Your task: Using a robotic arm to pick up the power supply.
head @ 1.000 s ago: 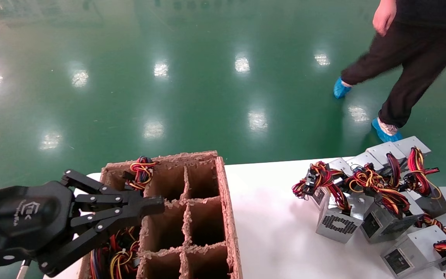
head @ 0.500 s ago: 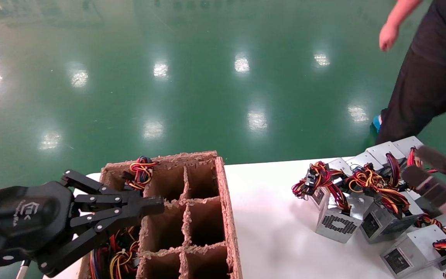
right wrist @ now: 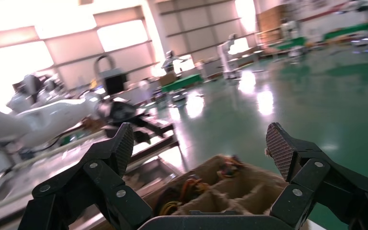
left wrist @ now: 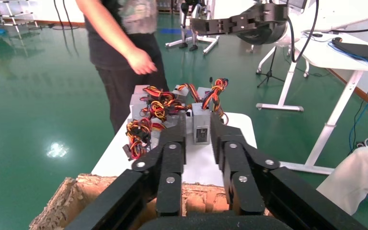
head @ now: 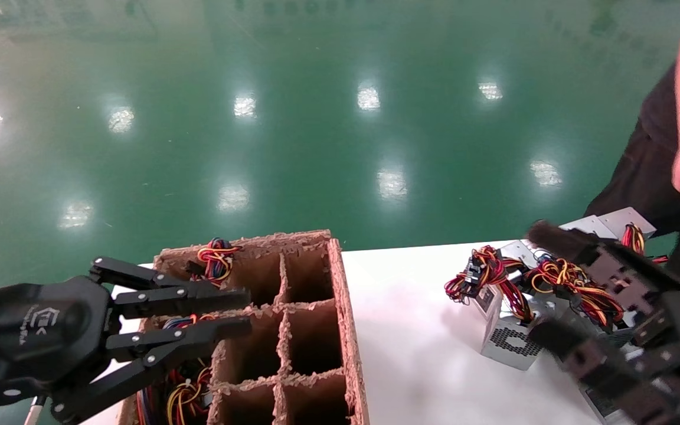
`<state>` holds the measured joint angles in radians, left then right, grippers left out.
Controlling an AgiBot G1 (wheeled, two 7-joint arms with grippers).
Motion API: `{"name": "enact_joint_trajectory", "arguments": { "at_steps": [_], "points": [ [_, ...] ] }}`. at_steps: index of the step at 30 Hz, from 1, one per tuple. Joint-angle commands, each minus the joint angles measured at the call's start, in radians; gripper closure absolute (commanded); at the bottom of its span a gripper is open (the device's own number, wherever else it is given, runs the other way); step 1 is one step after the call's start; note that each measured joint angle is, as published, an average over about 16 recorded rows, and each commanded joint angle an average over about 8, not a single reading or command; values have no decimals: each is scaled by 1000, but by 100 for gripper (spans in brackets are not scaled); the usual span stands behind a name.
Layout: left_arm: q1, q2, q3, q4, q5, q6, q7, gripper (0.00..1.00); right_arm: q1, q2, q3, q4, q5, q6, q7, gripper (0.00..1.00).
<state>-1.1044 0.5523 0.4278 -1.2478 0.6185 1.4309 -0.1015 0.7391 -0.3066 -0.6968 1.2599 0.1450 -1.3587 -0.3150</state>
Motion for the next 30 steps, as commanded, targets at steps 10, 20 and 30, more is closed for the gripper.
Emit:
{"name": "enact_joint_trajectory", "arguments": {
  "at_steps": [10,20,30],
  "points": [
    [0,0,0,0,0,0,0,0,132,-119,164,10,-343,-54,197,0],
    [0,0,0,0,0,0,0,0,252,-229,313,18,-657,-103,377,0],
    [0,0,0,0,0,0,0,0,347,-316,433,25,-912,-143,515,0]
  ]
}}
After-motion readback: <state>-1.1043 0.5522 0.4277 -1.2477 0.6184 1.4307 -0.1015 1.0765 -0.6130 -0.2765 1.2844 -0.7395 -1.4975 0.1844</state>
